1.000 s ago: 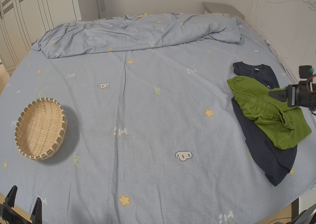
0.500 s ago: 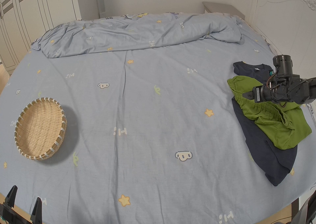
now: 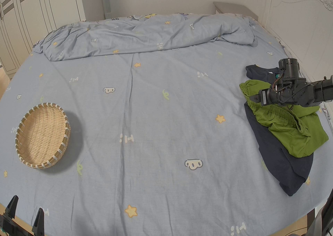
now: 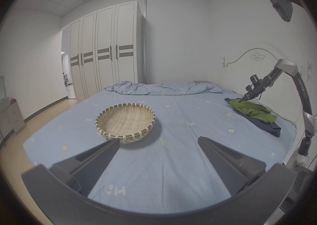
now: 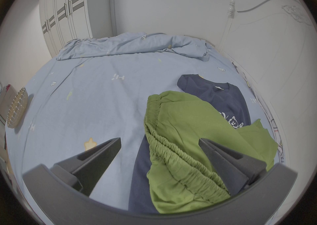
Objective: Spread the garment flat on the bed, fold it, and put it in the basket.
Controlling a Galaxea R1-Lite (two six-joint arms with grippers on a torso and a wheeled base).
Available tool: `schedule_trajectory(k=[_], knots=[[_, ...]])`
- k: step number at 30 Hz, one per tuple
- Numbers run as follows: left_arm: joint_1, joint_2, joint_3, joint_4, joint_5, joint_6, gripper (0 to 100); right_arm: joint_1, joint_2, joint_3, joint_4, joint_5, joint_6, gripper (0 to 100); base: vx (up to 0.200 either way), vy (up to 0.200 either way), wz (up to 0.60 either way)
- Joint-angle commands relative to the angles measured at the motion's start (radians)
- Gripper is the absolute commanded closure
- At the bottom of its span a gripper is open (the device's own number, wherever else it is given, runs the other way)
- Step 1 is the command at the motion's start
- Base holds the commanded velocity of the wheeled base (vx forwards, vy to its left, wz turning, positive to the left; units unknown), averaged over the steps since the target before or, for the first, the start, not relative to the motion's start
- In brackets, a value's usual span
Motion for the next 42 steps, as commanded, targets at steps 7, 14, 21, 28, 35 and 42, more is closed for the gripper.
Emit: schedule_trajectory(k=[7,14,21,28,35,42], knots=[[0.0,-0.015,0.008,0.001,0.0,0.0,0,0.002,0.111,-0.084,-0.001,0.002,-0.001,0,0.0,0.0,0.0],[0.0,-0.015,0.008,-0.001,0.0,0.0,0,0.01,0.134,-0.092,-0.001,0.005,-0.001,0,0.0,0.0,0.0],[0.0,-0.015,0.008,-0.001,0.0,0.0,0,0.011,0.164,-0.115,-0.001,0.002,-0.001,0,0.0,0.0,0.0],[0.0,-0.015,0.008,-0.001,0.0,0.0,0,0.011,0.164,-0.117,0.002,0.001,-0.001,0,0.0,0.0,0.0],[0.0,-0.015,0.008,-0.001,0.0,0.0,0,0.011,0.165,-0.115,0.002,0.001,-0.001,100,0.0,0.0,0.0],[0.0,-0.015,0.008,-0.001,0.0,0.0,0,0.011,0.157,-0.118,0.004,-0.001,-0.001,100,0.0,0.0,0.0]])
